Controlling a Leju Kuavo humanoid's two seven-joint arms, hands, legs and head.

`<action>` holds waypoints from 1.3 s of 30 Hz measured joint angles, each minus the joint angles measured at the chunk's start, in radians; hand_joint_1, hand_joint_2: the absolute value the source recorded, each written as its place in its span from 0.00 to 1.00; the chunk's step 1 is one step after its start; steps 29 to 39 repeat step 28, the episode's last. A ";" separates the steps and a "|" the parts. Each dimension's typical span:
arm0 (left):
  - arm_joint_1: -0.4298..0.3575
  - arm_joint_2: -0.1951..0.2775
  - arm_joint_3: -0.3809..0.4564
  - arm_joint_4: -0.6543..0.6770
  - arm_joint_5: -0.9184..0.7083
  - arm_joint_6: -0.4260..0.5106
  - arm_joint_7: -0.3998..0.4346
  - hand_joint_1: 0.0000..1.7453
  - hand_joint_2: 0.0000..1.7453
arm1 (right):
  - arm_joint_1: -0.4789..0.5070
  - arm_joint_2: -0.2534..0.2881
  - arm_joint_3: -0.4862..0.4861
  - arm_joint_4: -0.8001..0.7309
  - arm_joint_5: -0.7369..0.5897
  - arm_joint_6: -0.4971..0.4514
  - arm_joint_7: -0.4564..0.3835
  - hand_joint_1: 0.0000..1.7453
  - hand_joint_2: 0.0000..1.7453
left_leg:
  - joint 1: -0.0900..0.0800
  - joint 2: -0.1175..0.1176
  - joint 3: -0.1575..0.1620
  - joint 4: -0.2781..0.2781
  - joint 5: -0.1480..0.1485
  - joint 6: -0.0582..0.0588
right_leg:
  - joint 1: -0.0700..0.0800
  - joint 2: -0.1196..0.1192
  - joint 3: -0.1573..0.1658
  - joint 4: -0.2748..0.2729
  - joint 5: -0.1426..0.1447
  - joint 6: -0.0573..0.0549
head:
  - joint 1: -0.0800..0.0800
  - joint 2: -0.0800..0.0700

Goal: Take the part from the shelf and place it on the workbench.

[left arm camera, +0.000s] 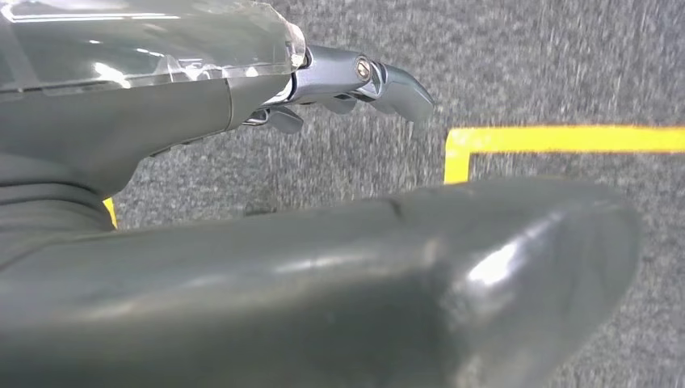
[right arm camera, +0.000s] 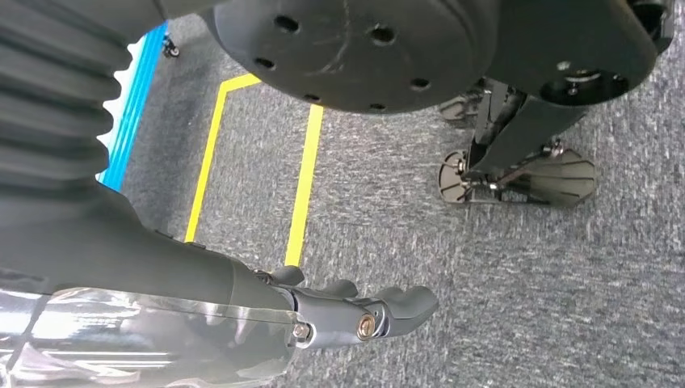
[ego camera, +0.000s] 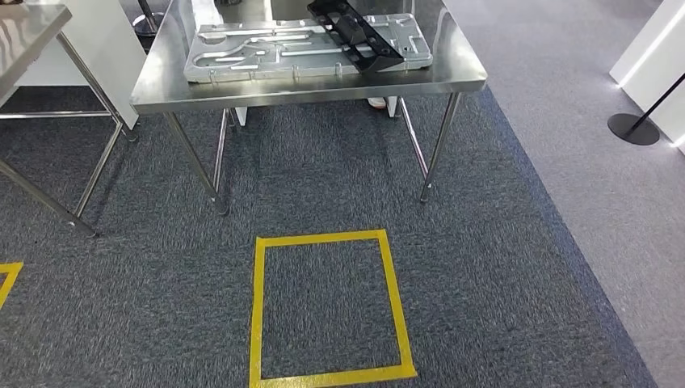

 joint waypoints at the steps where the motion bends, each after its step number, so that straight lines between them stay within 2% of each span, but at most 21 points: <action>1: 0.000 0.000 0.000 0.000 0.000 0.000 0.000 0.00 0.00 | 0.000 0.000 -0.001 0.000 0.000 0.000 0.000 0.00 1.00 | 0.002 0.000 -0.031 0.069 -0.036 -0.004 | 0.000 0.000 -0.003 0.000 0.002 -0.002 | 0.000 0.000; 2: 0.001 0.000 0.000 0.000 0.000 0.000 0.001 0.00 0.00 | 0.000 0.000 -0.002 0.000 0.001 0.000 0.000 0.00 1.00 | 0.005 -0.001 -0.062 0.137 -0.064 -0.008 | 0.001 0.000 -0.007 0.001 0.003 -0.003 | 0.000 0.000; 3: 0.002 0.000 0.000 0.000 0.000 -0.001 0.002 0.00 0.00 | 0.000 0.000 -0.003 0.000 0.002 -0.001 0.000 0.00 1.00 | 0.008 0.000 -0.081 0.182 -0.075 -0.012 | 0.001 0.000 -0.010 0.003 0.004 -0.003 | 0.000 0.000; 4: 0.003 0.000 0.000 0.000 0.000 -0.001 0.003 0.00 0.00 | 0.000 0.000 -0.005 0.000 0.002 -0.003 0.000 0.00 1.00 | 0.010 0.000 -0.083 0.188 -0.066 -0.014 | 0.001 0.000 -0.013 0.007 0.004 -0.002 | 0.000 0.000; 5: 0.003 0.000 0.000 0.000 0.001 -0.001 0.005 0.00 0.00 | 0.000 0.000 -0.007 0.000 0.003 -0.006 0.002 0.00 1.00 | 0.013 0.000 -0.065 0.154 -0.039 -0.017 | -0.001 0.001 -0.015 0.011 0.004 -0.001 | 0.000 0.000; 6: 0.003 0.000 0.001 0.000 0.002 0.000 0.008 0.00 0.25 | 0.000 0.000 -0.008 0.000 0.004 -0.008 0.003 0.00 1.00 | 0.018 0.000 -0.032 0.089 -0.004 -0.024 | -0.002 0.002 -0.017 0.018 0.002 0.001 | 0.000 0.000; 7: 0.003 -0.001 0.001 0.001 0.003 0.002 0.010 0.00 0.50 | -0.001 -0.002 -0.010 0.000 0.005 -0.012 0.005 0.00 1.00 | 0.022 -0.003 0.002 0.020 0.018 -0.035 | 0.000 0.003 -0.022 0.029 -0.002 0.005 | 0.000 0.000; 8: 0.002 -0.004 0.002 0.002 0.005 0.004 0.012 0.00 0.75 | -0.002 -0.005 -0.012 -0.001 0.005 -0.015 0.006 0.00 1.00 | 0.025 -0.007 0.026 -0.033 0.036 -0.032 | 0.001 0.006 -0.028 0.041 -0.007 0.008 | 0.000 0.000; 9: 0.002 -0.006 0.003 0.003 0.007 0.007 0.014 0.00 1.00 | -0.004 -0.008 -0.013 -0.001 0.004 -0.018 0.007 0.00 0.75 | 0.027 -0.010 0.040 -0.063 0.041 -0.029 | 0.006 0.008 -0.033 0.051 -0.010 0.012 | 0.000 0.000; 10: 0.002 -0.009 0.004 0.005 0.008 0.011 0.016 0.00 1.00 | -0.006 -0.011 -0.015 -0.002 0.004 -0.020 0.006 0.00 0.75 | 0.026 -0.013 0.041 -0.070 0.037 -0.021 | 0.009 0.011 -0.037 0.057 -0.012 0.014 | 0.000 0.000; 11: 0.002 -0.010 0.005 0.005 0.010 0.014 0.019 0.00 1.00 | -0.007 -0.012 -0.016 -0.002 0.003 -0.021 0.004 0.00 0.75 | 0.024 -0.014 0.038 -0.068 0.042 -0.006 | 0.008 0.013 -0.038 0.058 -0.011 0.015 | 0.000 0.000; 12: 0.002 -0.010 0.006 0.005 0.012 0.017 0.023 0.00 1.00 | -0.006 -0.013 -0.017 -0.002 0.002 -0.021 0.001 0.00 0.75 | 0.022 -0.014 0.037 -0.067 0.041 -0.006 | 0.009 0.013 -0.039 0.056 -0.008 0.019 | 0.000 0.000; 13: 0.002 -0.010 0.007 0.005 0.014 0.018 0.028 0.00 1.00 | -0.006 -0.014 -0.019 -0.002 0.002 -0.021 -0.002 0.00 1.00 | 0.021 -0.014 0.035 -0.067 0.043 -0.004 | 0.007 0.014 -0.039 0.054 -0.005 0.022 | 0.000 0.000; 16: 0.003 -0.010 0.005 0.005 0.028 0.020 0.049 0.00 1.00 | -0.002 -0.018 -0.020 -0.002 -0.003 -0.024 -0.005 0.00 1.00 | 0.018 -0.014 0.032 -0.067 0.045 0.001 | 0.004 0.015 -0.039 0.049 0.000 0.029 | 0.000 0.000; 18: 0.008 -0.010 -0.015 0.005 0.052 0.024 0.062 0.00 0.50 | 0.003 -0.021 -0.008 -0.003 -0.023 -0.025 -0.004 0.00 1.00 | 0.016 -0.014 0.032 -0.066 0.046 0.002 | 0.002 0.015 -0.040 0.047 0.001 0.031 | 0.000 0.000; 20: 0.015 -0.009 -0.045 0.005 0.086 0.029 0.074 0.00 0.00 | 0.009 -0.024 0.012 -0.004 -0.053 -0.026 -0.003 0.00 0.50 | 0.015 -0.014 0.031 -0.066 0.046 0.004 | 0.001 0.015 -0.040 0.047 0.002 0.033 | 0.000 0.000; 22: 0.023 -0.007 -0.080 0.004 0.125 0.034 0.088 0.00 0.00 | 0.015 -0.027 0.034 -0.008 -0.086 -0.027 -0.001 0.00 0.00 | 0.014 -0.014 0.031 -0.066 0.045 0.005 | 0.001 0.015 -0.040 0.047 0.002 0.035 | 0.000 0.000; 28: 0.044 -0.001 -0.191 -0.007 0.230 0.048 0.124 0.00 0.00 | 0.035 -0.033 0.110 -0.020 -0.179 -0.034 0.001 0.00 0.00 | 0.014 -0.014 0.031 -0.066 0.045 0.005 | 0.001 0.015 -0.042 0.047 0.003 0.036 | 0.000 0.000; 39: 0.044 -0.001 -0.191 -0.007 0.230 0.048 0.124 0.00 0.00 | 0.035 -0.033 0.110 -0.020 -0.179 -0.034 0.001 0.00 0.00 | 0.014 -0.014 0.031 -0.066 0.045 0.005 | 0.001 0.015 -0.042 0.047 0.003 0.036 | 0.000 0.000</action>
